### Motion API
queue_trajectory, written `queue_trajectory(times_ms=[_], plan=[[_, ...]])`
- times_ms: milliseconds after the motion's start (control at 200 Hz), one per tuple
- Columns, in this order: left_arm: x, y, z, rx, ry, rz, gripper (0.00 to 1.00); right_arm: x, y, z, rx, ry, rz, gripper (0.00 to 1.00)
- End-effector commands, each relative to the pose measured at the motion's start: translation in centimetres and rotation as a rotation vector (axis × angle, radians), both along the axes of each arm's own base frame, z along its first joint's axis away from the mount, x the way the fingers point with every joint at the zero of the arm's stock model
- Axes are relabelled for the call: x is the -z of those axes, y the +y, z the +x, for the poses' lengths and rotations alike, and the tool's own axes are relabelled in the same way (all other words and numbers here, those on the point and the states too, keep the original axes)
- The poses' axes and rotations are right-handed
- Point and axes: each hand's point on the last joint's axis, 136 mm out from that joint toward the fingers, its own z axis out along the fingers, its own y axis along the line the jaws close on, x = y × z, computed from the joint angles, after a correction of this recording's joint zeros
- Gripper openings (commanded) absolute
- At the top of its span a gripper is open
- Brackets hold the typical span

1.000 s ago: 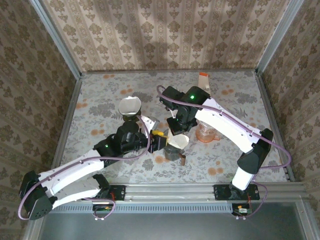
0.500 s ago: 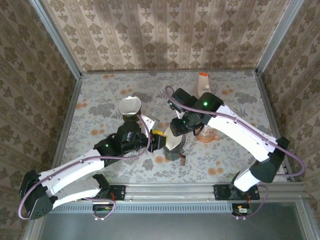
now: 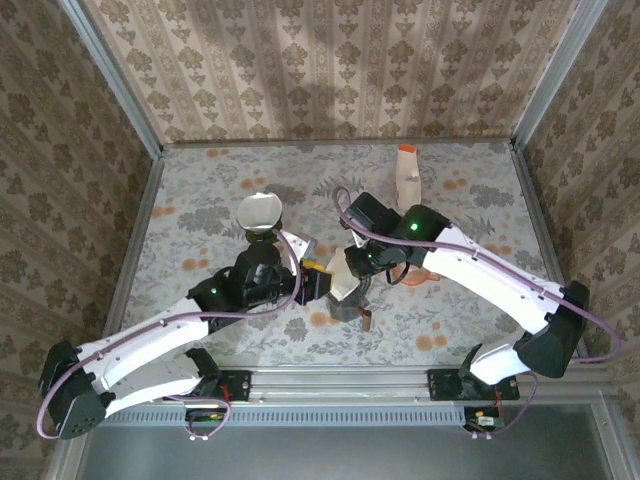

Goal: Place the coffee filter in the dripper

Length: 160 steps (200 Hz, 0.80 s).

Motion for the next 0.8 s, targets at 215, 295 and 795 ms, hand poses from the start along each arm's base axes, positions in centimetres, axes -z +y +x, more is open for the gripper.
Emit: queue_trajectory(times_ms=[215,295,795], plan=[[-1.5,-0.1,0.0,-0.012,0.003,-0.045,0.56,-0.2,-1.1,0.3,-0.031,-0.102,-0.093,0.0],[-1.5,0.0,0.0,-0.02,0.004,-0.047,0.58,0.3,-1.3,0.6,-0.035,-0.118,-0.129,0.0],[-0.5,0.4,0.2,-0.038,0.026,-0.039,0.69,2.3,-1.4,0.9,-0.048,-0.133,-0.249,0.0]])
